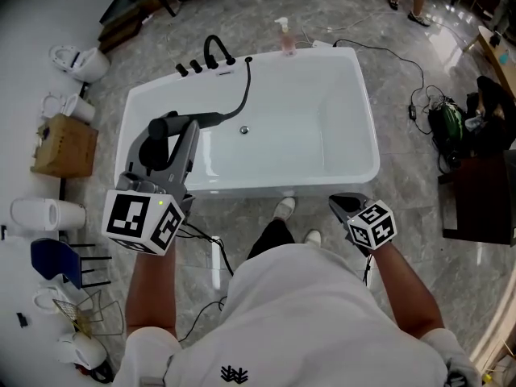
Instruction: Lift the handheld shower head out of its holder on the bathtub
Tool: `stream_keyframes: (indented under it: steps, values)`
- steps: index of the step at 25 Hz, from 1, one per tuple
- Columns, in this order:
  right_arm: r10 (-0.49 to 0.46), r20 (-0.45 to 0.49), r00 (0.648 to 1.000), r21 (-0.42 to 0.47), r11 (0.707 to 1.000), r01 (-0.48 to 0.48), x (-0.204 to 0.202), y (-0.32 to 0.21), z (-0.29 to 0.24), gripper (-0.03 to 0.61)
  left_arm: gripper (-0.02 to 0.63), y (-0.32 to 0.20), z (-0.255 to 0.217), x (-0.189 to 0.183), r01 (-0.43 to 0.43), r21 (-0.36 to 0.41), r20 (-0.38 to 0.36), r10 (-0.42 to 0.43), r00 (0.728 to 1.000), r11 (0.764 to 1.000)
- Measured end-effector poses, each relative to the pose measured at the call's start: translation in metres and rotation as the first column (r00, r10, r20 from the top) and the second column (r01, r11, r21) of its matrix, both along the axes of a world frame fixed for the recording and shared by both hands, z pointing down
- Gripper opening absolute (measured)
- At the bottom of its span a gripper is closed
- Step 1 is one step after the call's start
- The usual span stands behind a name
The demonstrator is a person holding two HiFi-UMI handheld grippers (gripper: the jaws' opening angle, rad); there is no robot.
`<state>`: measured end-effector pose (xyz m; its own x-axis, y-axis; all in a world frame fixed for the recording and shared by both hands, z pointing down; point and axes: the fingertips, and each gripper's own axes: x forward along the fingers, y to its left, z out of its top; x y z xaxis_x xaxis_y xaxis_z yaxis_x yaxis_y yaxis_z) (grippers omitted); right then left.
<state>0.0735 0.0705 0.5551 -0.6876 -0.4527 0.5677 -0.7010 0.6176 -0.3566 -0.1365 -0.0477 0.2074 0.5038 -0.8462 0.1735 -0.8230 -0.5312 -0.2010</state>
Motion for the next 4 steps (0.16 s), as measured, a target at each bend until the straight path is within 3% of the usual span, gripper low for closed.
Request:
stream_keyframes:
  steps: [4]
  values:
    - [0.002,0.000,1.000,-0.002,1.000,-0.002,0.0049,-0.0034,0.0025,0.012,0.141,-0.0063,-0.0047,0.0022,-0.008,0.013,0.012,0.008,1.000,1.000]
